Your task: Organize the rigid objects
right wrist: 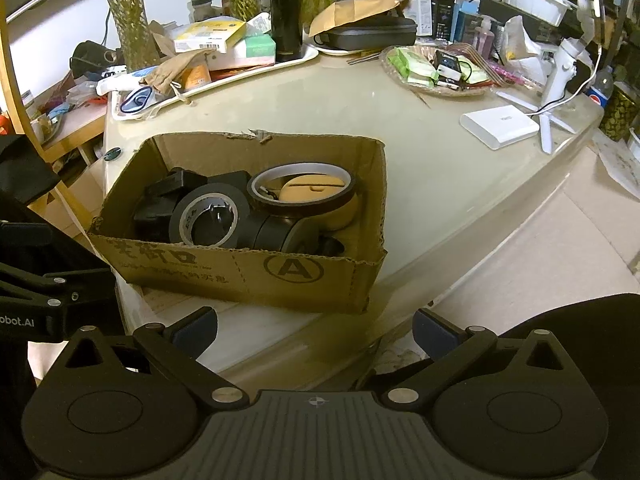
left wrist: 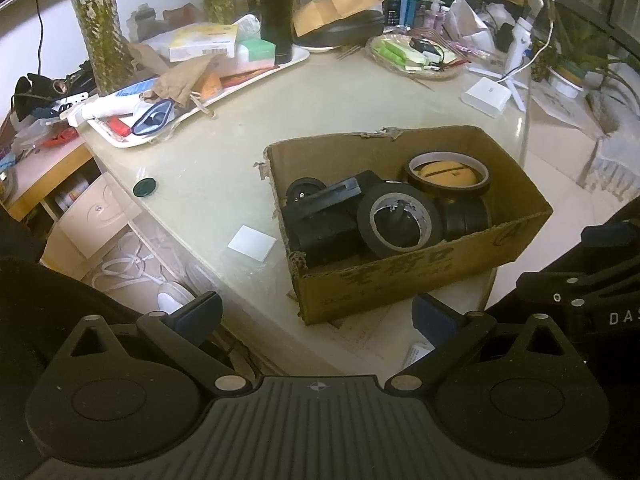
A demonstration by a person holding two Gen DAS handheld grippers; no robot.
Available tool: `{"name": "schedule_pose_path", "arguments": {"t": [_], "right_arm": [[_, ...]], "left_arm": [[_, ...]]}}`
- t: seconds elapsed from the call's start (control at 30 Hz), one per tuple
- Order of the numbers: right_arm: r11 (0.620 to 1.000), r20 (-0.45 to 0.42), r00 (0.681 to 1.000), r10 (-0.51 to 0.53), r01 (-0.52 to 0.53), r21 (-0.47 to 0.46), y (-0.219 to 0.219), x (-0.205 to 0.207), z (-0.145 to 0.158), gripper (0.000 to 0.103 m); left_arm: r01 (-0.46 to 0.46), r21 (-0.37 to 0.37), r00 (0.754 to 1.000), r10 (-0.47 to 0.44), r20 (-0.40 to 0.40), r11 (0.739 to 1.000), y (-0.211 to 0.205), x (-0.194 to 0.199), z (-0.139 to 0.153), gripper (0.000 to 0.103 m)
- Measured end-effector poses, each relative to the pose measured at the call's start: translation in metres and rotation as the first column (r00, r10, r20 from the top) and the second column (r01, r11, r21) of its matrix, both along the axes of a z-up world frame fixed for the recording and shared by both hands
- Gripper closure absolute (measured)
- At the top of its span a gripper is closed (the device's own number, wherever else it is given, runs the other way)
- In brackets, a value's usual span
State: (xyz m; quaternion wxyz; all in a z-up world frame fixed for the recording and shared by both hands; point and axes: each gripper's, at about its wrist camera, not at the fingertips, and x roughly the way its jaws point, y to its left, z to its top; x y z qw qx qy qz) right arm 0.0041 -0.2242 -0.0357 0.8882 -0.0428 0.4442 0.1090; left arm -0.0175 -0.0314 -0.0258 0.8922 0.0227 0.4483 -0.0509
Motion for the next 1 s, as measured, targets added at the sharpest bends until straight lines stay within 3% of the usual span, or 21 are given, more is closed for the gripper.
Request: {"name": "schedule_pose_path", "arguments": {"t": [1.0], "right_arm": [[1.0,0.016,1.0,0.012,-0.011,-0.021,0.0077,-0.0027,0.001,0.0]], "left_arm": [[-0.002,0.016,1.0,0.003,-0.004,1.0,0.0021,-0.0033,-0.0003,0.0]]}}
